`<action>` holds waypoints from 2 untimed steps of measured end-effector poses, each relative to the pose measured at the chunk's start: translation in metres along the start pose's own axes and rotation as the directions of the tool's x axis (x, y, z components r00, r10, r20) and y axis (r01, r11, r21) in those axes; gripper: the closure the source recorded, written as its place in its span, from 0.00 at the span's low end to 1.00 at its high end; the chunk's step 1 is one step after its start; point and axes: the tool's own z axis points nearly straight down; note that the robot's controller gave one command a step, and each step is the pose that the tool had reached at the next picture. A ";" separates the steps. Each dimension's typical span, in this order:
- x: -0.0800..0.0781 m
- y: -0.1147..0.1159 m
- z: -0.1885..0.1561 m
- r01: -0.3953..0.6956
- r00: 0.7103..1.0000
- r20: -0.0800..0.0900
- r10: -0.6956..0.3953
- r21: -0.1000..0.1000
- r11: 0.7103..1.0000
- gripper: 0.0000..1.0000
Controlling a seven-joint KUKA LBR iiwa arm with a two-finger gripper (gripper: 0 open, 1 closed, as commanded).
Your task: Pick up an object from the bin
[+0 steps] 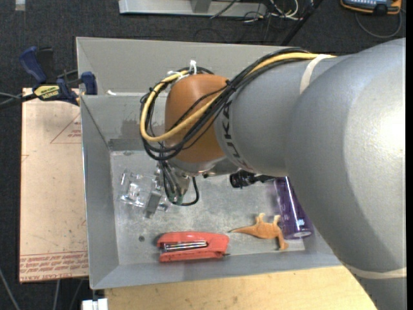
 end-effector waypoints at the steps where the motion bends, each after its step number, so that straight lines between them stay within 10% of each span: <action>1: 0.000 0.000 0.000 0.000 1.000 0.000 0.000 0.000 1.000 1.00; 2: 0.000 0.003 0.013 -0.067 0.998 0.001 0.067 -0.001 0.998 1.00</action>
Offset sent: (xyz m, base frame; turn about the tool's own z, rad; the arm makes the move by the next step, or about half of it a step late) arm 0.0025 0.0072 -0.0306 0.1473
